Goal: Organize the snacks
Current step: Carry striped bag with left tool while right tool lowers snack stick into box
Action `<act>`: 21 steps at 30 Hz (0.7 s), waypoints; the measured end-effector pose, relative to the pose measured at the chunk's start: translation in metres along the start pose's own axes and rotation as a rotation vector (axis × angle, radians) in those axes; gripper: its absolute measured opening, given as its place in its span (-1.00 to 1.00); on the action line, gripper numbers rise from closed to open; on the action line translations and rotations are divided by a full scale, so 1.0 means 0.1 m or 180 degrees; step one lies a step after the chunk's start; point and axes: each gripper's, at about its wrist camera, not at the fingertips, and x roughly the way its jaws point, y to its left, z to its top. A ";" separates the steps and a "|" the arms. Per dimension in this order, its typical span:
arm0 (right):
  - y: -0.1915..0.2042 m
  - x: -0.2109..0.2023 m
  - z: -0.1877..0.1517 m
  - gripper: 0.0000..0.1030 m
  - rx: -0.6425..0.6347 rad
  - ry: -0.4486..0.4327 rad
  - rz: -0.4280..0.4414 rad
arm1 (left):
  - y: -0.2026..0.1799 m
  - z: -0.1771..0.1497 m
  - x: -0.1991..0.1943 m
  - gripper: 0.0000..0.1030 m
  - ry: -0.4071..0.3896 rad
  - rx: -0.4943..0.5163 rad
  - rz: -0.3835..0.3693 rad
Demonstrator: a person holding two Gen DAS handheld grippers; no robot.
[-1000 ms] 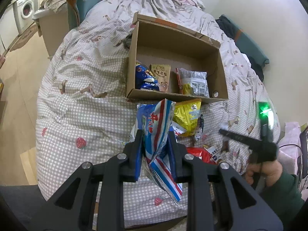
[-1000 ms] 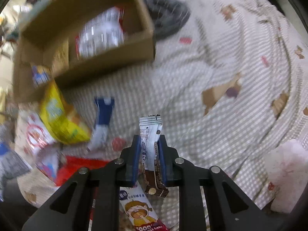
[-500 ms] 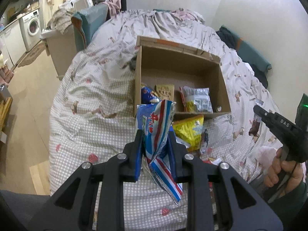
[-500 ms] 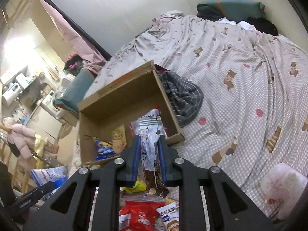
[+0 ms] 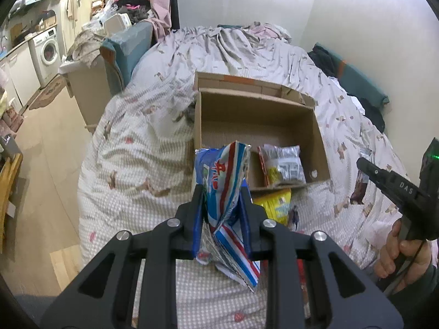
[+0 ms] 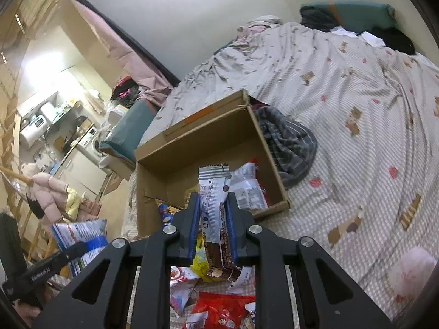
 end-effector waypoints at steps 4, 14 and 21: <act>0.05 0.13 0.08 -0.63 -0.0051 0.0053 0.0065 | -0.03 0.20 0.08 -0.61 -0.0057 0.0071 0.0017; 0.16 0.70 0.28 -0.63 -0.0281 0.0309 0.0080 | -0.31 0.66 0.59 -0.61 -0.0085 0.0409 0.0055; 0.15 1.09 0.38 -0.63 -0.0369 0.0465 0.0043 | -0.47 0.75 1.05 -0.60 -0.0186 0.0660 0.0197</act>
